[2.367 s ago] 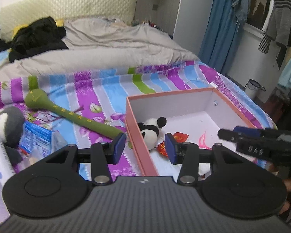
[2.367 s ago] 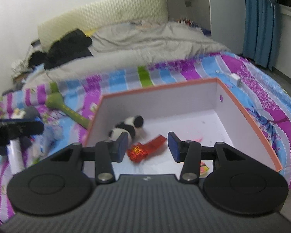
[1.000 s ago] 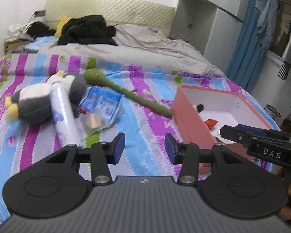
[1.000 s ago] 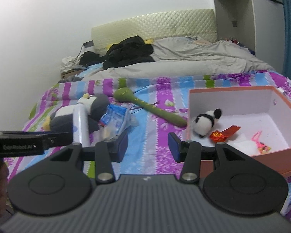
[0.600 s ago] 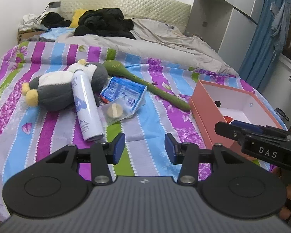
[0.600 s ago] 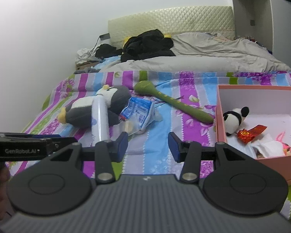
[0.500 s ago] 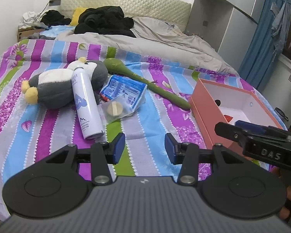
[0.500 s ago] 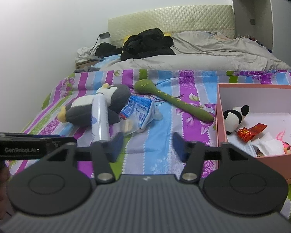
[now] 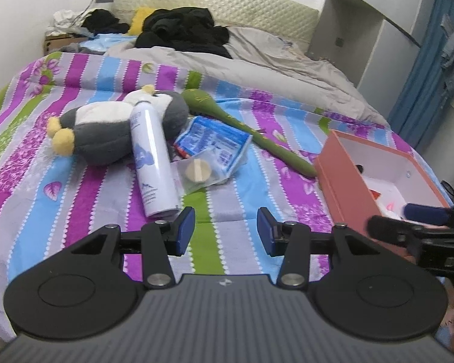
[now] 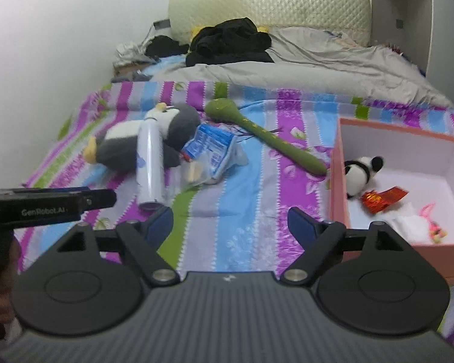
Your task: Organize soft objects
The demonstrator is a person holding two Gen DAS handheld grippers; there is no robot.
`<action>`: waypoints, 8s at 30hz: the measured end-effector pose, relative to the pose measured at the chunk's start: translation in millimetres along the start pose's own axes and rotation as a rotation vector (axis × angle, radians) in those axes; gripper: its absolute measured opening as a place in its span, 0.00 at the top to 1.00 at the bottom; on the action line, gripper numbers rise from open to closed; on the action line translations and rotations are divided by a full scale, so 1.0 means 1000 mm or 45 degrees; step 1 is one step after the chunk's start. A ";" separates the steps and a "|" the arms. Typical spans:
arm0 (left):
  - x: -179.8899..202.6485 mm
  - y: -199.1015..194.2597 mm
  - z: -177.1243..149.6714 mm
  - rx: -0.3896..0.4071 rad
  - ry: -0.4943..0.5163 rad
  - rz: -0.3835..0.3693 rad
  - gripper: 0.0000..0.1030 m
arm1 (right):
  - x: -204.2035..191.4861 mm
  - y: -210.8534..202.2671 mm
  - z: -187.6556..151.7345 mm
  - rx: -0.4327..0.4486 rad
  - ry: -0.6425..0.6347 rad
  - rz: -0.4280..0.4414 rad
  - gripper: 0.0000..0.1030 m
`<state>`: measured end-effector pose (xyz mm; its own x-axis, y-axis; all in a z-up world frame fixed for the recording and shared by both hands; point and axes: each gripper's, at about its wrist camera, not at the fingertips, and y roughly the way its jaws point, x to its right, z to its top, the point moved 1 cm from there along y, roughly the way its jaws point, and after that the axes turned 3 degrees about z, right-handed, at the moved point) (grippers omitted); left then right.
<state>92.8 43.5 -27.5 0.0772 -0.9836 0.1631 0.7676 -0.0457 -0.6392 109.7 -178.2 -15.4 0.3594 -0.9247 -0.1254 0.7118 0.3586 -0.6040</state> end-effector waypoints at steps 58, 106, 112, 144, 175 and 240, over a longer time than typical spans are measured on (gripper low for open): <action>0.022 0.229 0.016 -0.101 0.312 0.160 0.50 | 0.066 0.194 0.060 -0.056 0.222 0.072 0.25; 0.025 0.203 0.023 -0.087 0.159 0.110 0.95 | 0.089 0.249 0.035 -0.243 0.313 0.122 0.85; 0.027 0.160 0.004 -0.143 0.025 0.041 0.95 | 0.078 0.206 0.010 -0.261 0.276 0.106 0.85; 0.003 0.113 -0.079 -0.119 -0.144 -0.161 0.49 | 0.046 0.105 -0.094 -0.172 0.110 0.024 0.71; 0.043 0.176 -0.097 -0.232 0.426 -0.058 0.39 | 0.070 0.131 -0.101 -0.182 0.252 0.074 0.67; 0.174 0.095 0.134 -0.068 0.121 -0.358 0.90 | 0.148 -0.006 0.084 0.291 0.105 -0.178 0.76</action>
<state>265.0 -108.5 40.8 -0.1958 -0.9429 0.2696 0.7158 -0.3253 -0.6179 208.8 -306.3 35.7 0.2042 -0.9713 -0.1224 0.8720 0.2373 -0.4282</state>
